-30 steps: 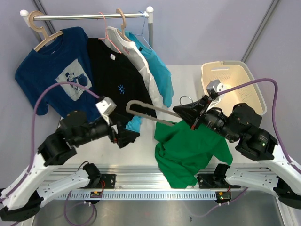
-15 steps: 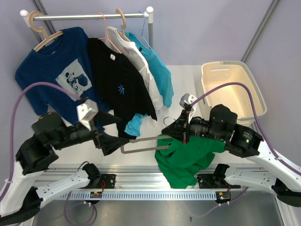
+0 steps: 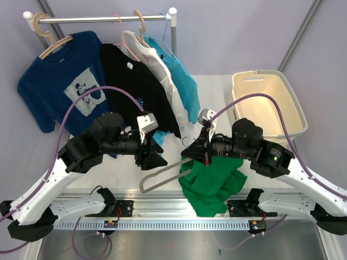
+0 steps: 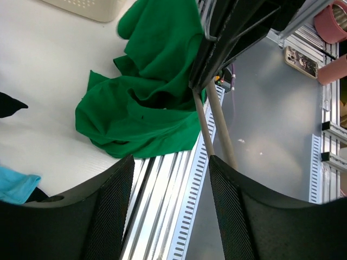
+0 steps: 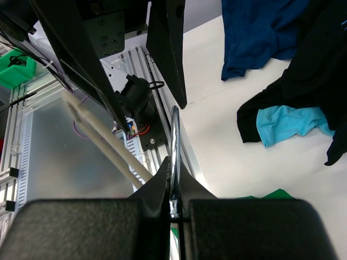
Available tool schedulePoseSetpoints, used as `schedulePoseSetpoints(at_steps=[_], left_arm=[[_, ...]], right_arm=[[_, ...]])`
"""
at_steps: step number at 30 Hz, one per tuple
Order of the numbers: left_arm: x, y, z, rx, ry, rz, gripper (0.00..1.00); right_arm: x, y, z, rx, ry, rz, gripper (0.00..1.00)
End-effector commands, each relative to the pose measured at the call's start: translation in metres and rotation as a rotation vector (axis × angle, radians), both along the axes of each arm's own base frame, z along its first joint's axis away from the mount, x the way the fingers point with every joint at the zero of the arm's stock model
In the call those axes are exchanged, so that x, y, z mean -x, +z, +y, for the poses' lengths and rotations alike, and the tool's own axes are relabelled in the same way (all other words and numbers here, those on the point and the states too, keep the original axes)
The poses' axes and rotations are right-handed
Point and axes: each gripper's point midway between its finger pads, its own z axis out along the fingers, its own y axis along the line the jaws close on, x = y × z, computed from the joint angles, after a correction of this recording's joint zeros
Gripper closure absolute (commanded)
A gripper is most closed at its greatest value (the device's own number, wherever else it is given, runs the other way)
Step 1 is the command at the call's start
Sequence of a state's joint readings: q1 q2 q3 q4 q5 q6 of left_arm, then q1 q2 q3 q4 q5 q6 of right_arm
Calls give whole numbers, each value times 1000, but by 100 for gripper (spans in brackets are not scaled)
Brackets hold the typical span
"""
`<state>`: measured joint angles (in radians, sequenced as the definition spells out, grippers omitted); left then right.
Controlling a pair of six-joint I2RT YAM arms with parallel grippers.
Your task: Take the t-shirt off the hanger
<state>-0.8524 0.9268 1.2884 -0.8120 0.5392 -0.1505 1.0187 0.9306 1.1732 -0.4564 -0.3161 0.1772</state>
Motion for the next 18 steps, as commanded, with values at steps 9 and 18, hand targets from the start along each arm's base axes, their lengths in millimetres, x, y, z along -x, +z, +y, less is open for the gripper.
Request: schedulePoseSetpoints(at_steps=[9, 18], left_arm=[[1, 28, 4, 44, 41, -1, 21], [3, 36, 0, 62, 51, 56, 22]], right_arm=[[-2, 6, 5, -15, 18, -32, 100], [-15, 9, 1, -16, -61, -49, 100]])
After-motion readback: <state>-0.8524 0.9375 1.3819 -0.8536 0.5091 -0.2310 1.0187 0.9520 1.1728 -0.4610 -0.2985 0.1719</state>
